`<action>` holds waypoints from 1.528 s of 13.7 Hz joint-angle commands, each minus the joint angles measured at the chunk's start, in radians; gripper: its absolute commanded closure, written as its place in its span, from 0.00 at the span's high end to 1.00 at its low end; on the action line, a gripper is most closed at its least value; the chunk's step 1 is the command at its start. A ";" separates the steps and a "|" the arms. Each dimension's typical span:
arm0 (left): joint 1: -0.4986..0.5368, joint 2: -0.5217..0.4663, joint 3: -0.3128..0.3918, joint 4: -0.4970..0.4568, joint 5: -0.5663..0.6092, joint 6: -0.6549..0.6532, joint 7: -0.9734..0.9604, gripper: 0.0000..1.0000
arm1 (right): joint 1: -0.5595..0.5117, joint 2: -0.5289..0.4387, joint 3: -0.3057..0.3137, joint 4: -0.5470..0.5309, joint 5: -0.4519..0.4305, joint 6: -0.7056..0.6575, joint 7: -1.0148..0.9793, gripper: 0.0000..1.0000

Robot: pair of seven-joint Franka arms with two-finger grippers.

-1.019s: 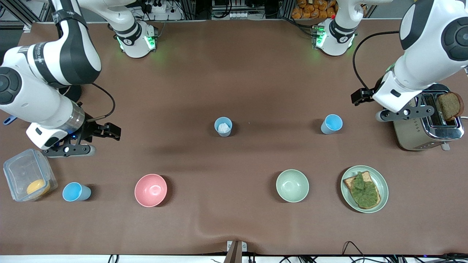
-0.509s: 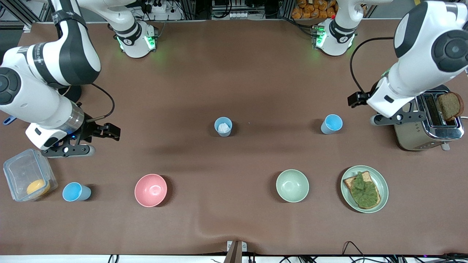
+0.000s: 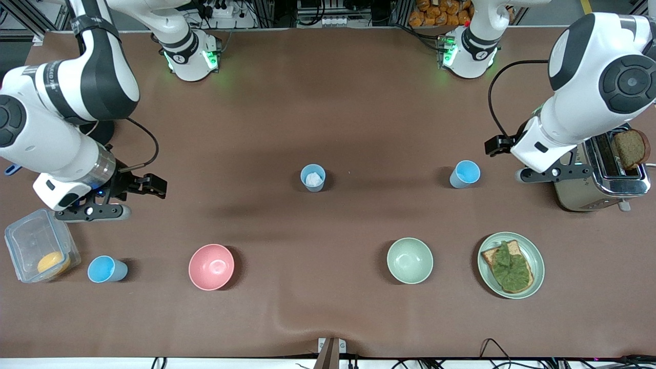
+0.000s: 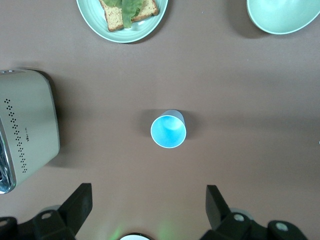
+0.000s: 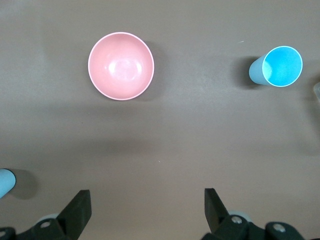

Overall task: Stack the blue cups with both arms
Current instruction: 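Lower the left gripper and grasp the empty blue cup, then lift the blue cup with the left gripper while the right gripper rests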

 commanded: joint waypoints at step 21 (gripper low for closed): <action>0.032 0.124 -0.072 -0.437 -0.075 0.664 -0.004 1.00 | -0.017 0.014 0.016 -0.006 0.011 0.010 -0.015 1.00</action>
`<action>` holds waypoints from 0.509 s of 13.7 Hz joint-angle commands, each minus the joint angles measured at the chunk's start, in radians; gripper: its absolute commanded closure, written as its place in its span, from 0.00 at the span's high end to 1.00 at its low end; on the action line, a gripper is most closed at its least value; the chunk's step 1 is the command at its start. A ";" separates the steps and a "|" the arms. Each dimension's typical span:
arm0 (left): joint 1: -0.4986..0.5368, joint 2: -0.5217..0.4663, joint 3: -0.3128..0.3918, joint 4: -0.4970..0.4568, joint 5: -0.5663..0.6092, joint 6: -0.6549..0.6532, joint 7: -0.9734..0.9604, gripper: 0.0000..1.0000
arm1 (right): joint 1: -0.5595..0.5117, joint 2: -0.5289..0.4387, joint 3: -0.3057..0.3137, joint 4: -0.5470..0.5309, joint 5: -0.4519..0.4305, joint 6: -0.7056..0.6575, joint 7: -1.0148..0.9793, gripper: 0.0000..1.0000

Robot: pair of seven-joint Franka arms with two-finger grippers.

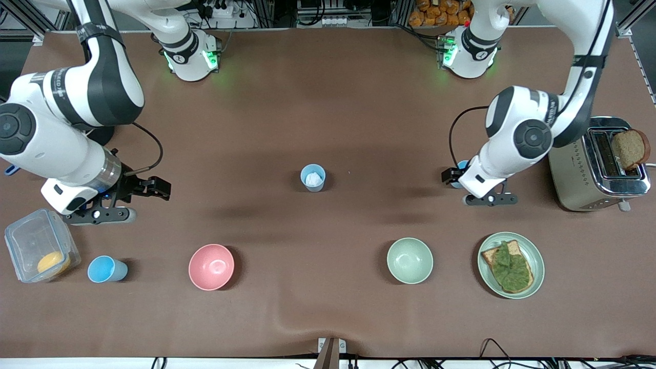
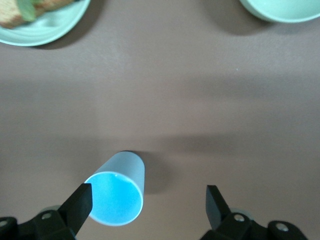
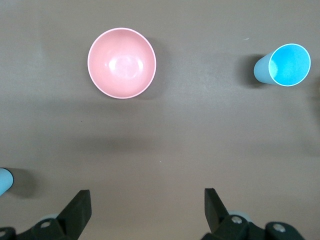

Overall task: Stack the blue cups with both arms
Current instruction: 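Lift the blue cup with the left gripper while the right gripper rests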

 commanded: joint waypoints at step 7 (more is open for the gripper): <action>-0.014 0.015 -0.007 -0.093 -0.018 0.049 -0.001 1.00 | -0.020 -0.006 0.009 -0.006 0.011 0.000 -0.013 1.00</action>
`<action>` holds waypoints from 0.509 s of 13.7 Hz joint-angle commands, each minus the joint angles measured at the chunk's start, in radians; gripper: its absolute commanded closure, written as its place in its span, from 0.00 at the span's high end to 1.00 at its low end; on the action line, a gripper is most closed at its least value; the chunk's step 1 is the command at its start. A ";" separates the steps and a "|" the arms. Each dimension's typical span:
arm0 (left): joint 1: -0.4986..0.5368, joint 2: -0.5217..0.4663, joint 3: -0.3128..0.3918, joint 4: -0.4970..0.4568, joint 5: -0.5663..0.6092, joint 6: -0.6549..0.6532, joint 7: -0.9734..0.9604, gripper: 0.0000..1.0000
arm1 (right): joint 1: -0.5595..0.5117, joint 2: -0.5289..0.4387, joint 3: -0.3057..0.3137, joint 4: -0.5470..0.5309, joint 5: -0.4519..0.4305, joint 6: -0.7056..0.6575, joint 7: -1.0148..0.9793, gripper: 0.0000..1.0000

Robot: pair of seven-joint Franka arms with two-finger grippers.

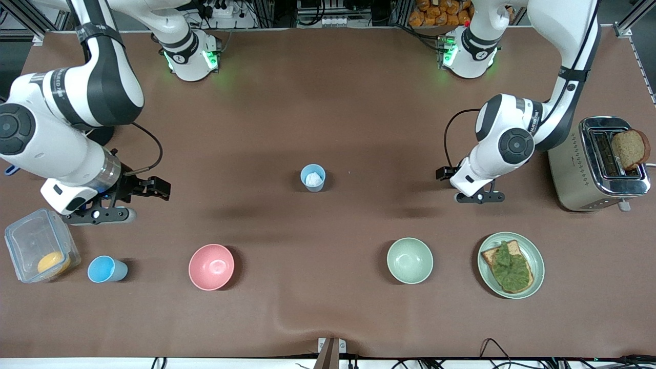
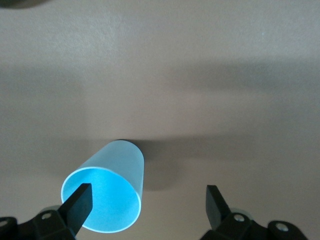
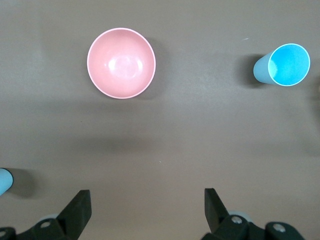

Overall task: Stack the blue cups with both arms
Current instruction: 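Lift the blue cup with the left gripper while the right gripper rests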

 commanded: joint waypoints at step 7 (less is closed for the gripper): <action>-0.006 -0.012 -0.006 -0.059 -0.017 0.017 0.018 0.90 | -0.021 -0.012 0.011 -0.003 0.009 -0.012 -0.023 1.00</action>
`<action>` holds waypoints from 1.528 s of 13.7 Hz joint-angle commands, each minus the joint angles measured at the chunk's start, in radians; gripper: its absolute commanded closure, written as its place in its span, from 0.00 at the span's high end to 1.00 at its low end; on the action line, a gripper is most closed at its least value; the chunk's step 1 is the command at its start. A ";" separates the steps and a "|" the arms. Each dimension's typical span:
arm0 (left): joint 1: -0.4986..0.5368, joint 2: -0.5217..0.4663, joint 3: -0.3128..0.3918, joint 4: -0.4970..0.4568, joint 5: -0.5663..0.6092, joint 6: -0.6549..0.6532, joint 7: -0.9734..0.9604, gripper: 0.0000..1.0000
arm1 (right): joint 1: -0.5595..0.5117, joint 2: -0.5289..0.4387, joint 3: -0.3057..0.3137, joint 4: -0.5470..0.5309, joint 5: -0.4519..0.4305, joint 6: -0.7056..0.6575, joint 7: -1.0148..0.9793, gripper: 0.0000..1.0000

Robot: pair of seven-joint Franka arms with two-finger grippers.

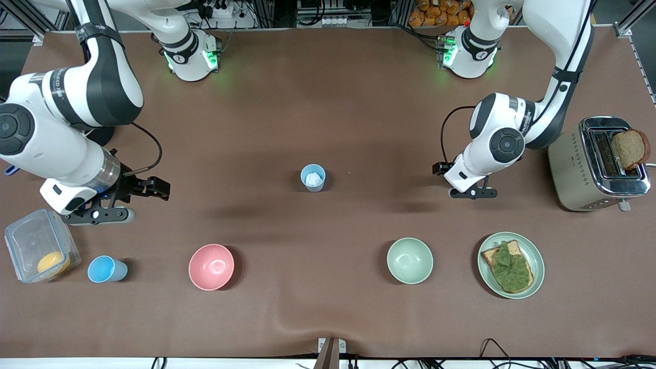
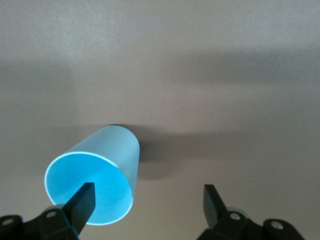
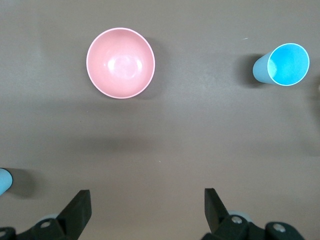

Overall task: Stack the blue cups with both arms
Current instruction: 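Lift the blue cup with the left gripper while the right gripper rests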

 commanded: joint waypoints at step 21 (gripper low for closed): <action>0.000 0.014 -0.005 0.065 -0.008 -0.070 -0.001 0.00 | -0.158 -0.133 0.007 0.248 0.012 -0.383 0.026 1.00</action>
